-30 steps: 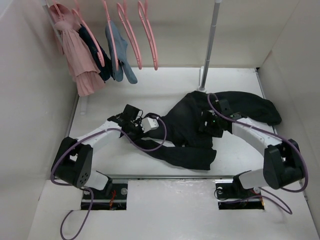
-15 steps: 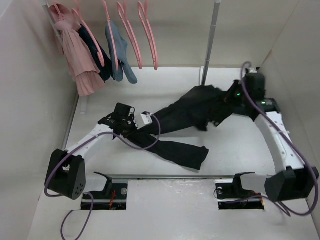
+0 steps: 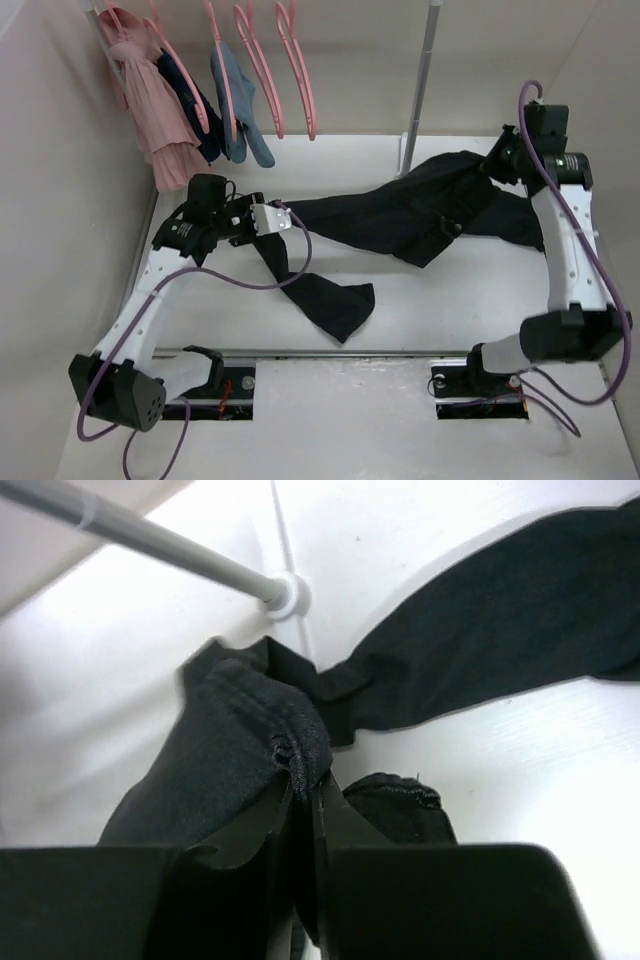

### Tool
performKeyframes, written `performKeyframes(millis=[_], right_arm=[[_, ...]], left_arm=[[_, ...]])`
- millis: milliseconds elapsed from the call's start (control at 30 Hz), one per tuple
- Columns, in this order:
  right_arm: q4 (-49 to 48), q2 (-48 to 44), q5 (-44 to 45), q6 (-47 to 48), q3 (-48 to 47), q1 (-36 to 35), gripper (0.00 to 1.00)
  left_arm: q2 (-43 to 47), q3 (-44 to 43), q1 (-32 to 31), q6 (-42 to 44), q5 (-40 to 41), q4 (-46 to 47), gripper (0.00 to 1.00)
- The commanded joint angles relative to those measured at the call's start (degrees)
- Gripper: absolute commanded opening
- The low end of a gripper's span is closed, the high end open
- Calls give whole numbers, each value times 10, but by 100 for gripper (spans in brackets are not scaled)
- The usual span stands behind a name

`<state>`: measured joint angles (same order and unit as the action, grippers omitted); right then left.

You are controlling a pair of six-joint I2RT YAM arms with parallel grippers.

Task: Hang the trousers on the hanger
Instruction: Flatten out the trousers at the center of the board.

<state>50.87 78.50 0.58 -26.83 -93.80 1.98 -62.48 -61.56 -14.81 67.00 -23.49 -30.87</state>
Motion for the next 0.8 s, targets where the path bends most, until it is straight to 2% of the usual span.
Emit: performKeyframes(millis=[0,33,67,100,133,167,200,233,300,333,367,433,467,500,600,767], right_arm=[[-14,77,-22,36,-87,28,14],[-14,132,-22,44,-102,37,32],[-14,162,-22,59,-116,37,57],[-14,193,-17,65,-130,44,74],[-3,223,-5,65,-171,44,99],[41,274,3,74,-194,44,100],[59,287,3,74,-208,44,100],[59,287,3,74,-182,44,100],[15,228,3,47,-103,39,100],[-1,201,11,31,-59,39,100],[-12,175,21,14,23,39,100],[-39,96,29,-33,104,39,100],[-52,71,18,-46,179,39,100],[-78,28,6,-59,214,31,100],[-106,-13,-8,-136,325,-13,100],[-178,2,6,-257,403,-91,100]], left_arm=[[-60,-12,2,3,-57,-60,47],[-92,-12,2,-43,-40,-33,56],[-108,-7,2,-63,-20,-8,62],[-120,-7,2,-73,15,20,63],[-129,-14,2,-73,23,20,63],[-129,-19,-9,-66,23,20,63],[-129,-25,-15,-66,23,13,63],[-121,-39,-22,-75,23,-7,64],[-115,-45,-50,-120,38,-29,66],[-115,-35,-59,-136,43,-54,66],[-115,-21,-68,-150,48,-64,66],[-115,19,-97,-185,69,-69,68],[-115,65,-106,-199,75,-52,68],[-110,83,-115,-213,75,-40,68],[-110,110,-156,-268,85,6,68],[-169,116,-209,-304,110,66,69]])
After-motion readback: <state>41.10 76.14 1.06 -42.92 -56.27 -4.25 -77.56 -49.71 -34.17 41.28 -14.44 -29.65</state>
